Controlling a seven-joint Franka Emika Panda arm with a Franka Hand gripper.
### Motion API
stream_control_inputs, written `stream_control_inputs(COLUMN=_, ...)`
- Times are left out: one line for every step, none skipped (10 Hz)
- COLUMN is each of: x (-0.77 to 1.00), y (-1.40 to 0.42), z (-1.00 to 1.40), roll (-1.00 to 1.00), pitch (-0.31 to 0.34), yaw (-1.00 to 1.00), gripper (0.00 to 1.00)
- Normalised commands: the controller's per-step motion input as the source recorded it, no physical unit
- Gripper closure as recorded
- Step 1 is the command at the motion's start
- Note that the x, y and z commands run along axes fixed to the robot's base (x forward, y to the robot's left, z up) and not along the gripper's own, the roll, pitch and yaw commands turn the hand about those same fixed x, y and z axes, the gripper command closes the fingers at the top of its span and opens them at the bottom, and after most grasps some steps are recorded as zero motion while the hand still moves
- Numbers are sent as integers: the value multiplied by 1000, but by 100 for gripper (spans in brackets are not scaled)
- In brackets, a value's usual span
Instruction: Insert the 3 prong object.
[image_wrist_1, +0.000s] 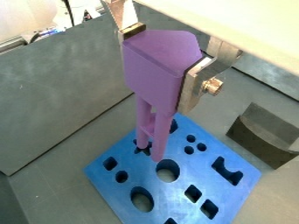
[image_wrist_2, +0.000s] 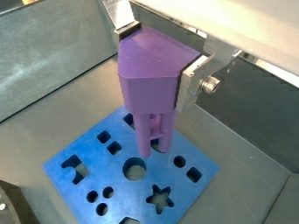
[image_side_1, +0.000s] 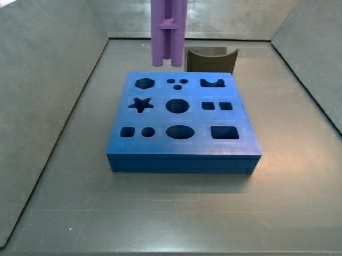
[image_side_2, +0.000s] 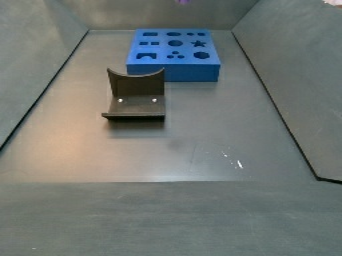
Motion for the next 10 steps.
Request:
stream_control_inputs(x=-49, y=0, z=0, roll=0, pitch=0, yaw=0, gripper=100)
stream_control_inputs(x=-251, y=243, z=-34, roll=97, pitch=40, yaw=-577, gripper=100)
stream_control_inputs(x=-289, y=246, z=-23, roll=9, pitch=0, yaw=-671, gripper=100)
stream_control_inputs(x=-297, y=209, z=-17, roll=0, pitch=-6, yaw=-717, gripper=100)
stream_control_inputs(x=-329, y=220, z=-40, roll=0, pitch=-41, yaw=-700, gripper=100)
stream_control_inputs(x=-363, y=283, z=-34, roll=0, pitch=-70, yaw=-629, gripper=100)
stream_control_inputs(x=-426, y=323, z=-77, roll=0, pitch=-77, yaw=-583, gripper=100)
stream_control_inputs(x=-474, y=323, z=-120, roll=0, pitch=-77, yaw=-583, gripper=100)
stream_control_inputs(x=-480, y=274, z=-146, roll=0, pitch=-74, yaw=-629, gripper=100)
stream_control_inputs(x=-454, y=206, z=-223, roll=0, pitch=-64, yaw=-706, gripper=100)
